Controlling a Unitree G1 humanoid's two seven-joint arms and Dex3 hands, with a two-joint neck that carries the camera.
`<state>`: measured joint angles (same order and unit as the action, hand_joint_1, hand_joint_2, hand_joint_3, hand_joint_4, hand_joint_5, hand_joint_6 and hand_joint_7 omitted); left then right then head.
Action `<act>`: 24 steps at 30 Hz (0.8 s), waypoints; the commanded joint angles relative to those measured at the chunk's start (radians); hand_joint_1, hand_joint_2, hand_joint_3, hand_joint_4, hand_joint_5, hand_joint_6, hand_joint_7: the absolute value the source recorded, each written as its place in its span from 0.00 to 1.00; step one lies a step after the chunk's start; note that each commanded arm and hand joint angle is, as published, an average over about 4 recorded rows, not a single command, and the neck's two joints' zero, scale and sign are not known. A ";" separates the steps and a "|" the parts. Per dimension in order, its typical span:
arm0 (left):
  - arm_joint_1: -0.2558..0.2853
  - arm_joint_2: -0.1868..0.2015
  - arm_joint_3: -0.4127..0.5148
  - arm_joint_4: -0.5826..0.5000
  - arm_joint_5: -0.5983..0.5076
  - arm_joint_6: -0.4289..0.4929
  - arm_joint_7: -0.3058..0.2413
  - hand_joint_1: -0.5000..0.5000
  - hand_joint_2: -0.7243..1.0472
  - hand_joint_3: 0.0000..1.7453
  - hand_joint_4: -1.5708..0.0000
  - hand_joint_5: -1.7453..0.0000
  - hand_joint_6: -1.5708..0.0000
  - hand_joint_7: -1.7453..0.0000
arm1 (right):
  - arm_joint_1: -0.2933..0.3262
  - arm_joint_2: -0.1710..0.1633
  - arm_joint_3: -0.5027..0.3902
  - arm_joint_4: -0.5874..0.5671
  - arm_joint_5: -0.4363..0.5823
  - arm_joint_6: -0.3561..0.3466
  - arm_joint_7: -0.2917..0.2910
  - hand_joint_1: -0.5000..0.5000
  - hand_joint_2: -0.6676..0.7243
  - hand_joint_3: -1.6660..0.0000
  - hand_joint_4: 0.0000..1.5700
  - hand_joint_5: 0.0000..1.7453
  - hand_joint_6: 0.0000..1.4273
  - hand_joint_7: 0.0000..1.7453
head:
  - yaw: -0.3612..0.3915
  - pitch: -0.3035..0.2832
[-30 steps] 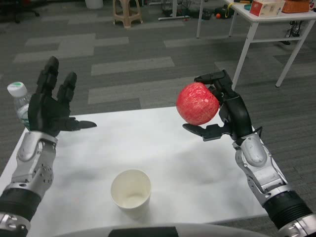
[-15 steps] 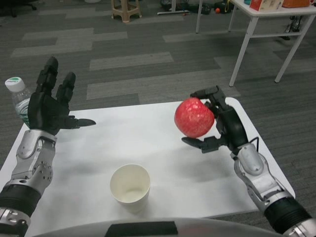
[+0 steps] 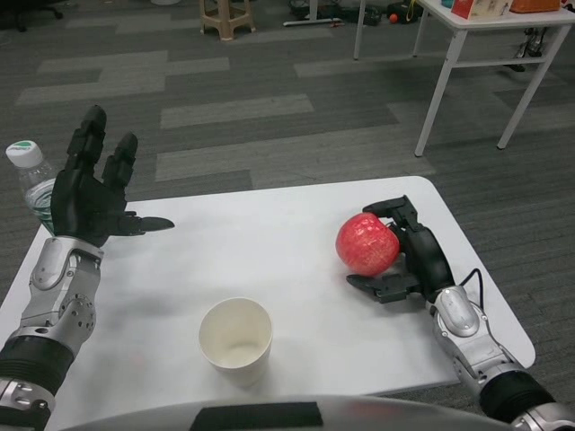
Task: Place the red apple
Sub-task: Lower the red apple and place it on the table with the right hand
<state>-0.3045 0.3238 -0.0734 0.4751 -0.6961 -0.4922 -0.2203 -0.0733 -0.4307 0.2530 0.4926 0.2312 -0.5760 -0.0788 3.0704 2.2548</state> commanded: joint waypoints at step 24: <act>0.004 0.003 -0.003 0.002 -0.003 -0.006 -0.001 0.00 0.45 0.00 1.00 0.88 1.00 1.00 | 0.044 -0.003 0.035 0.043 -0.017 0.008 0.016 0.28 0.14 0.49 0.00 0.32 0.03 0.76 | -0.006 0.020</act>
<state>-0.3042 0.3238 -0.0823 0.4749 -0.6967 -0.4922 -0.2204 -0.0545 -0.4313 0.2761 0.5126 0.2226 -0.5977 -0.0754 3.0640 2.2733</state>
